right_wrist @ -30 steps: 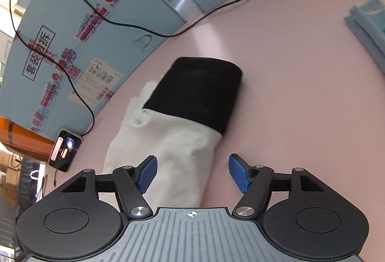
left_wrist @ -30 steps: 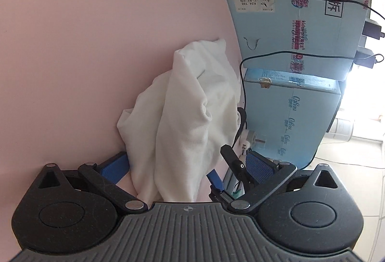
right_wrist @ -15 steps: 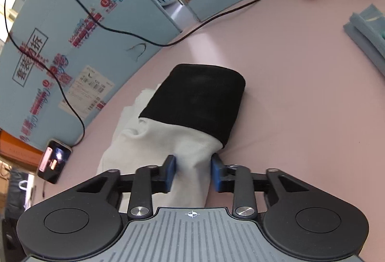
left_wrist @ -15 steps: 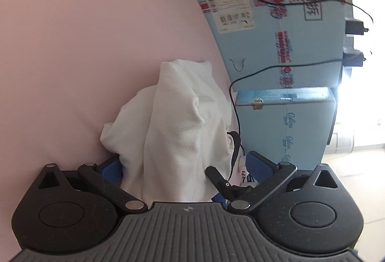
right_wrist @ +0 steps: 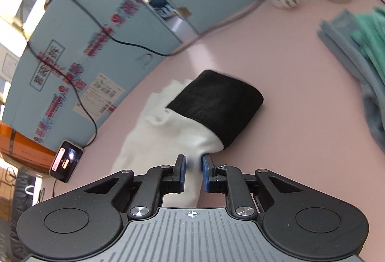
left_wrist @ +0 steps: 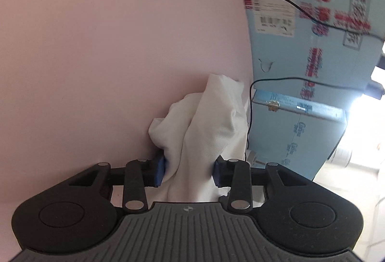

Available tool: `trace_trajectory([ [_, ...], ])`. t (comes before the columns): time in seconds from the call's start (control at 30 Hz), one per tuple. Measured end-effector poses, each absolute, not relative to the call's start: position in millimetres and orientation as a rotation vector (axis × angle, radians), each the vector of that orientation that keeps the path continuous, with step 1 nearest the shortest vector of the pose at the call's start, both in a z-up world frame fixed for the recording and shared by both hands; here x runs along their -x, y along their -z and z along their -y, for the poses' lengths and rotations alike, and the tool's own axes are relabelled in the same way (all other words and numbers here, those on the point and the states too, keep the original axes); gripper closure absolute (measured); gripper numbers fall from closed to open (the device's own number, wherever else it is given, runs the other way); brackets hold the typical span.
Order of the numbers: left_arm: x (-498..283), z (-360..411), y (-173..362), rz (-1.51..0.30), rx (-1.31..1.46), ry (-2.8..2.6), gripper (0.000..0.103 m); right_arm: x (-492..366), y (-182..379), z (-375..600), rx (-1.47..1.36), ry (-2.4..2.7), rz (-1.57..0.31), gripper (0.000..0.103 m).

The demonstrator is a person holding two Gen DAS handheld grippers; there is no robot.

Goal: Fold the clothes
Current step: 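Grasp the shirt bundle with the left gripper while the right gripper grasps the black collar end, then lift the shirt bundle with both grippers and carry it onto the towel stack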

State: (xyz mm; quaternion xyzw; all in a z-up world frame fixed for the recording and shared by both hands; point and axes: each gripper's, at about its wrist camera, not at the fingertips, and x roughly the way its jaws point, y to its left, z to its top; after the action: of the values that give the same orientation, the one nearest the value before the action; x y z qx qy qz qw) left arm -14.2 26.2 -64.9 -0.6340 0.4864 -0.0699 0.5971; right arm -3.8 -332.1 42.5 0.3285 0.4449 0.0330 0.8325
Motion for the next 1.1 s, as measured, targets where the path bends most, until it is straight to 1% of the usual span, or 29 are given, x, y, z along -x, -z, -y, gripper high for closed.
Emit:
trace_trajectory([
  [0.03,16.2,-28.0,68.3,-1.137,1.545,0.153,0.068,5.4,-38.6,336.6,-0.728,-0.070,-0.955,0.065],
  [0.1,18.4,-30.7,69.5,-1.134,1.642,0.153,0.068,11.6,-30.0,345.3,-0.819,-0.090,-0.955,0.054],
  [0.17,19.7,-32.8,68.1,-1.124,1.711,0.162,0.068,14.1,-22.1,351.3,-0.907,-0.138,-0.957,0.049],
  [0.23,19.9,-32.3,63.1,-1.108,1.763,0.186,0.068,14.0,-14.4,354.3,-0.969,-0.172,-0.954,0.039],
  [0.3,18.6,-30.1,56.9,-1.094,1.792,0.212,0.068,11.4,-4.5,356.2,-1.024,-0.180,-0.952,0.036],
  [0.47,18.7,-26.1,50.5,-1.101,1.784,0.210,0.068,-6.6,19.5,354.6,-1.200,-0.200,-0.869,0.036],
  [0.5,20.3,-24.7,51.0,-1.104,1.784,0.199,0.070,-13.1,20.8,353.5,-1.211,-0.199,-0.855,0.036],
  [0.6,22.2,-22.4,52.8,-1.105,1.782,0.176,0.070,-35.4,21.2,348.8,-1.192,-0.186,-0.842,0.036],
  [0.67,21.4,-21.3,56.9,-1.115,1.762,0.155,0.068,-47.4,18.7,345.0,-1.161,-0.171,-0.862,0.036],
  [0.7,21.4,-20.8,58.4,-1.124,1.750,0.140,0.063,-51.8,16.8,342.7,-1.142,-0.167,-0.873,0.037],
  [0.73,21.7,-20.4,59.5,-1.134,1.738,0.126,0.055,-54.7,15.4,340.7,-1.121,-0.159,-0.882,0.038],
  [0.77,21.8,-20.0,60.4,-1.144,1.723,0.115,0.050,-54.8,15.1,340.3,-1.103,-0.142,-0.890,0.048],
  [0.8,21.6,-19.2,60.3,-1.154,1.703,0.109,0.041,-54.7,15.1,340.2,-1.089,-0.124,-0.898,0.064],
  [0.83,20.9,-17.8,59.4,-1.162,1.679,0.111,0.034,-53.0,17.5,342.1,-1.097,-0.102,-0.907,0.080],
  [0.87,20.2,-15.9,58.1,-1.170,1.658,0.115,0.031,-50.8,22.9,346.1,-1.132,-0.089,-0.914,0.085],
  [0.9,19.3,-13.3,56.6,-1.183,1.635,0.115,0.025,-48.6,28.2,350.1,-1.167,-0.080,-0.919,0.087],
  [0.93,18.6,-10.5,55.3,-1.193,1.615,0.117,0.024,-46.6,32.1,353.2,-1.200,-0.085,-0.915,0.088],
  [1.1,14.5,1.2,50.0,-1.184,1.557,0.117,0.020,-44.7,27.6,349.5,-1.223,-0.045,-0.923,0.087],
])
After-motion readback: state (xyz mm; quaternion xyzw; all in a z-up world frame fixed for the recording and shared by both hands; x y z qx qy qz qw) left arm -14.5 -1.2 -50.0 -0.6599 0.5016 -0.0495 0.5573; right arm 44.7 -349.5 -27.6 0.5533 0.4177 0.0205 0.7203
